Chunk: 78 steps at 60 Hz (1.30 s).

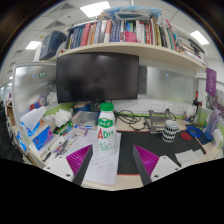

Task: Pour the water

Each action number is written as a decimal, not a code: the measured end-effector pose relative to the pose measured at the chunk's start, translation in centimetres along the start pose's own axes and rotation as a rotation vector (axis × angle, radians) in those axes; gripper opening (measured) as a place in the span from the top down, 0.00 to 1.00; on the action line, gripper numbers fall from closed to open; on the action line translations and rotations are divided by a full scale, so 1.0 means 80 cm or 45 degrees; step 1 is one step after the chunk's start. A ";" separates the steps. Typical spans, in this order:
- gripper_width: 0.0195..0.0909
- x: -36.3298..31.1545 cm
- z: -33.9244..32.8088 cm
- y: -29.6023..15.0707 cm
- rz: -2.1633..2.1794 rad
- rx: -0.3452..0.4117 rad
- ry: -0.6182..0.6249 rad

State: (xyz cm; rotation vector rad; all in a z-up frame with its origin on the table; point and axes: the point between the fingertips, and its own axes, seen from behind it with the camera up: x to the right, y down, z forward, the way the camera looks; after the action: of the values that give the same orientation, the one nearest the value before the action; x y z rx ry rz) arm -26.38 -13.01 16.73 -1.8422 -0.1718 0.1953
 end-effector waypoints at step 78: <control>0.69 -0.001 0.217 -0.068 0.173 0.134 0.052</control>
State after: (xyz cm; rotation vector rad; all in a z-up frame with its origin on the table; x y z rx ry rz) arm -30.42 4.71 17.23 -1.7522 -0.0070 0.2562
